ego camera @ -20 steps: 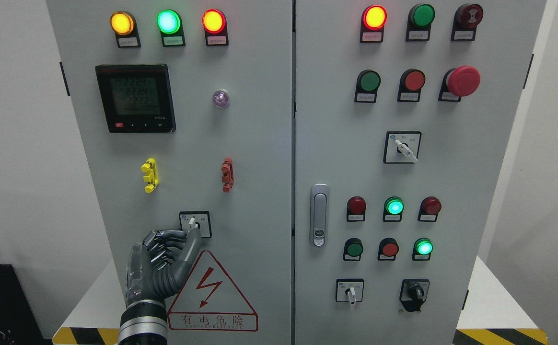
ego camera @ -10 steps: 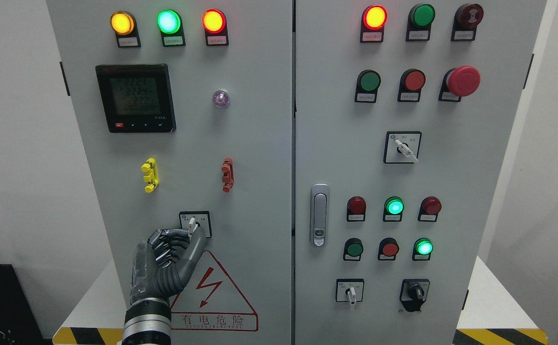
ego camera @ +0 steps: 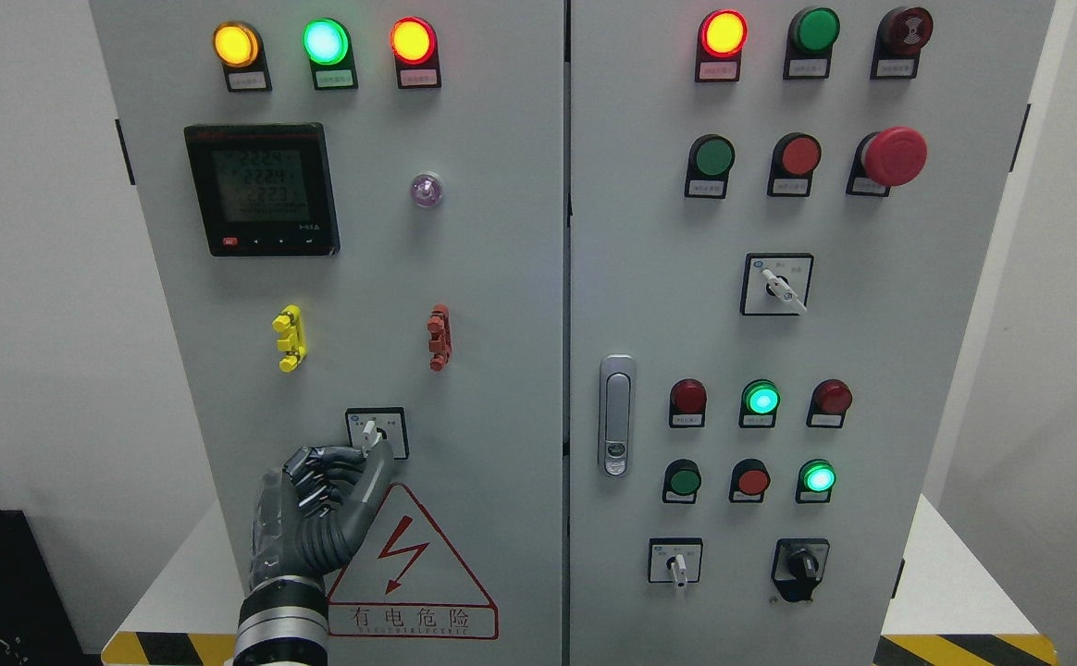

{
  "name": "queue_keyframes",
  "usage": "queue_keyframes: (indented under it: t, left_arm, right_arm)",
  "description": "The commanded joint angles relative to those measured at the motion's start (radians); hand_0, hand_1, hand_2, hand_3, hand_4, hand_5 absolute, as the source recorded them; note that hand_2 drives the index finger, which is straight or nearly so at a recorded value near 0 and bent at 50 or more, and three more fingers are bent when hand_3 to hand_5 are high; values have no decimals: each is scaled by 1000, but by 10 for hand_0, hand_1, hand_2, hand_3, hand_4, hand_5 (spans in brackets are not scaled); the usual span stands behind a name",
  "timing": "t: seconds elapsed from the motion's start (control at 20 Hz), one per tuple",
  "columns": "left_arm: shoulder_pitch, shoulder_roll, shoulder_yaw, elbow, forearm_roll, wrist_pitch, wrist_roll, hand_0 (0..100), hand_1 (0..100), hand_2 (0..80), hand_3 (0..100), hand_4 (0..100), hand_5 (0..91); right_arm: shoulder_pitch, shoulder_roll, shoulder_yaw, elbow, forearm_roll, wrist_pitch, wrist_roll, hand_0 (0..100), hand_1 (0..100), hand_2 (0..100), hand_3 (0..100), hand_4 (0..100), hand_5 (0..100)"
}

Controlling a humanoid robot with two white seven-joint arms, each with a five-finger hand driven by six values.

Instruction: Turn on light switch 1

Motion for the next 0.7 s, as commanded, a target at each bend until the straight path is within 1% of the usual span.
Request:
queue_keyframes:
  t: [0.0, 0.65]
  left_arm:
    - [-6, -1, -17, 3, 0, 1, 3, 204, 644, 551, 746, 852, 817]
    - [-7, 0, -17, 3, 0, 5, 3, 209, 632, 570, 763, 858, 821]
  right_arm:
    - [0, 0, 0, 0, 0, 0, 0, 305, 0, 0, 0, 0, 0]
    - [0, 0, 0, -1, 0, 0, 0, 305, 0, 0, 0, 0, 0]
